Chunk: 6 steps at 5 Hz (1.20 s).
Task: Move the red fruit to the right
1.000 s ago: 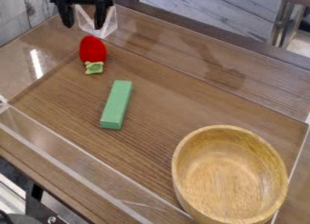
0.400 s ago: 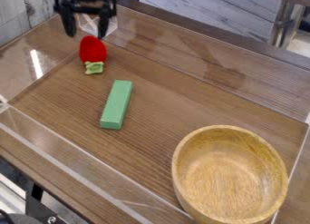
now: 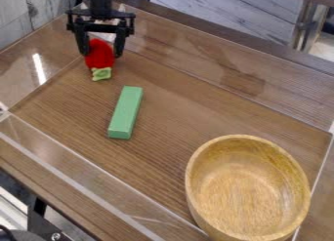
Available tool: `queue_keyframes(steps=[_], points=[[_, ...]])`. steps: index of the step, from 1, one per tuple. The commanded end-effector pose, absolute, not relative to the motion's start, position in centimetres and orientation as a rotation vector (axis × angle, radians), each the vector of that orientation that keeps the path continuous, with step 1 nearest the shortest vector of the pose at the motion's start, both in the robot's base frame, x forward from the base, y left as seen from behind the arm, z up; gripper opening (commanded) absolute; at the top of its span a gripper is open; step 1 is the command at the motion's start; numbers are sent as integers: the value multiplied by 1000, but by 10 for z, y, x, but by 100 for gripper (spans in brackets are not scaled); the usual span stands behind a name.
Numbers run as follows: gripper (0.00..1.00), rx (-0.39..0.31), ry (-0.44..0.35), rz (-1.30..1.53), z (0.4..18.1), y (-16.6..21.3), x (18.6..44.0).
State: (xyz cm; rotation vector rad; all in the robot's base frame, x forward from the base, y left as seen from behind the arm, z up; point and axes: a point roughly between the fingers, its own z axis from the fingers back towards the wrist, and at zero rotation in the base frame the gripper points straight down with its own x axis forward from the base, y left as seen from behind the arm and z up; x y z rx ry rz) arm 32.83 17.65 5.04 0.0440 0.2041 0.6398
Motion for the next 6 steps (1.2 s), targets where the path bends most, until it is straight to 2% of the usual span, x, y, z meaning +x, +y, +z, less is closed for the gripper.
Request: queue_keyframes(steps=[1,2,6], points=[[100,60,136,637,72,167,342],[100,63,131,628,73,157,351],[100,105,164,628,85,174,367]])
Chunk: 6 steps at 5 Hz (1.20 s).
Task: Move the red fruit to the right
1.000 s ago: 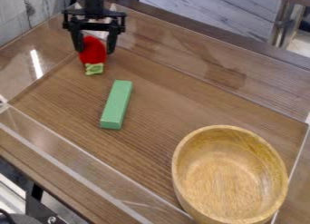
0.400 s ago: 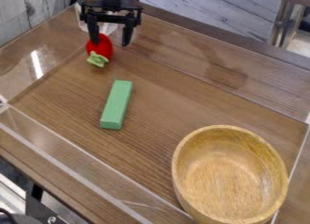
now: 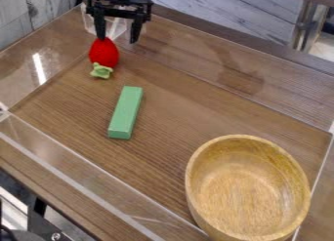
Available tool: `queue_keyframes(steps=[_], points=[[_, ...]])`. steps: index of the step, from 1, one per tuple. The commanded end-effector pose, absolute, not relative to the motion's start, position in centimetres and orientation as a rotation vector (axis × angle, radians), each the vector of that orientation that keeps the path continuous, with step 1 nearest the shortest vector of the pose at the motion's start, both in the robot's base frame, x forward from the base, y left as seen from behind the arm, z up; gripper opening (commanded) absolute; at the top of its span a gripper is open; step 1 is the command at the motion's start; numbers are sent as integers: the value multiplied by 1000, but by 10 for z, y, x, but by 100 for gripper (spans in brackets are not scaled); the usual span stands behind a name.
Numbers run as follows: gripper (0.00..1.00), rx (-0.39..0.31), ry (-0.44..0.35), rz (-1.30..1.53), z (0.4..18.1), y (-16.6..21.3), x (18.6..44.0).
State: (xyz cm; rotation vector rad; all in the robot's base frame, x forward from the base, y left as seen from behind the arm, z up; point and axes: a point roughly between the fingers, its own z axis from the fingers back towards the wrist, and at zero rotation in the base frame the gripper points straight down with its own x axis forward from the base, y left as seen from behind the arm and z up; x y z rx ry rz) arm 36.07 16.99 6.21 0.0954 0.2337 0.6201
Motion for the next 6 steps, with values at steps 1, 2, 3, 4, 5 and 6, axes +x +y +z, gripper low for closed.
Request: queue_keyframes(steps=[1,2,3,4,5,6], points=[[100,113,180,656,87,174,366],[100,125,196,659,76,173,368],[100,132,211,659,67,171,368],[0,143,217,602,53,170,372],[0,133,209,552,56,167,375],[0,109,184,548,82,159,375]])
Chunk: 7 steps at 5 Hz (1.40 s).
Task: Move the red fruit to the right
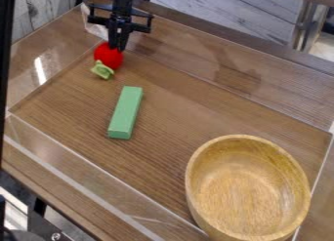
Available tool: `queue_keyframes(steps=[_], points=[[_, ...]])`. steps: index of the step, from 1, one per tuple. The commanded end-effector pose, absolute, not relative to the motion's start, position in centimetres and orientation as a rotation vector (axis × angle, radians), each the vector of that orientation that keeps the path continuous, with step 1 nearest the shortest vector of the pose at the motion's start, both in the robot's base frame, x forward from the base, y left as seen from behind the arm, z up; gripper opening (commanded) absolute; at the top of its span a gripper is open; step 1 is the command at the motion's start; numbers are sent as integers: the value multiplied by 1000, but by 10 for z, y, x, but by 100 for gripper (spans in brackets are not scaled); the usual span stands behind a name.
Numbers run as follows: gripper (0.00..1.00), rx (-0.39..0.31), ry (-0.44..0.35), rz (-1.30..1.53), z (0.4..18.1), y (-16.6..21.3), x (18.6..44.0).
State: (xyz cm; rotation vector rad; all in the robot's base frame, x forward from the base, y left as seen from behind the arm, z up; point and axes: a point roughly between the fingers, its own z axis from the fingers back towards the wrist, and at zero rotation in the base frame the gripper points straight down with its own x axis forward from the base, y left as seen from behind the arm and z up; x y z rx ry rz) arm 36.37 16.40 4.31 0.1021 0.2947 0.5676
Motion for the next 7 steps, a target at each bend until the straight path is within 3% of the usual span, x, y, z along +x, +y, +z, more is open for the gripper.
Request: queue_keyframes(steps=[1,4,5,7], points=[[0,85,163,540,108,151,377],[0,39,149,577,155,103,367],[0,39,155,560,156,82,366],[0,34,159,511,134,23,367]])
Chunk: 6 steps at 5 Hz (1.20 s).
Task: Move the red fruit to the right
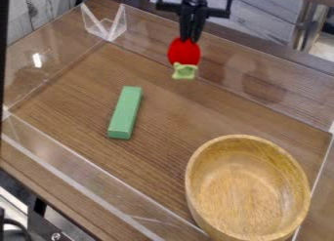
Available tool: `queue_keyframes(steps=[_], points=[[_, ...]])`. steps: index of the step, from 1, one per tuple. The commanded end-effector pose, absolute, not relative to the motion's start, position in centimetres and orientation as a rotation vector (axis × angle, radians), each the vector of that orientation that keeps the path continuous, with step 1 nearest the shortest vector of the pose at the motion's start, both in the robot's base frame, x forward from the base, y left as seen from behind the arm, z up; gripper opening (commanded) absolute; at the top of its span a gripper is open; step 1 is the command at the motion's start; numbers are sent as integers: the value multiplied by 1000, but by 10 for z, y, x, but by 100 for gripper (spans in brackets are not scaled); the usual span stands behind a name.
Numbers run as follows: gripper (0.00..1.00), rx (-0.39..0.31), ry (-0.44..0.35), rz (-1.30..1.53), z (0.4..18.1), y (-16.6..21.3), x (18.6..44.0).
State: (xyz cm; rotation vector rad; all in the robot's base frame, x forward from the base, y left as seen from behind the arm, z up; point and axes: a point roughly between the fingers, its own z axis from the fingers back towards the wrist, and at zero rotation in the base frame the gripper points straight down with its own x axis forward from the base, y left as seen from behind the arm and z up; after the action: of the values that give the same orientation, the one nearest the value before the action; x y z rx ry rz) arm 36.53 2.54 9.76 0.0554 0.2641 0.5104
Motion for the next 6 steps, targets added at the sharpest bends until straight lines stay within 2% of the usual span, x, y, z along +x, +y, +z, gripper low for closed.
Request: queue_keyframes(steps=[1,2,4,6], points=[[0,19,152,508,146,9,368],[0,2,144,497,161,0,371],[0,-6,148,368,177,-28,368],[0,-10,177,324,176,-32,364]])
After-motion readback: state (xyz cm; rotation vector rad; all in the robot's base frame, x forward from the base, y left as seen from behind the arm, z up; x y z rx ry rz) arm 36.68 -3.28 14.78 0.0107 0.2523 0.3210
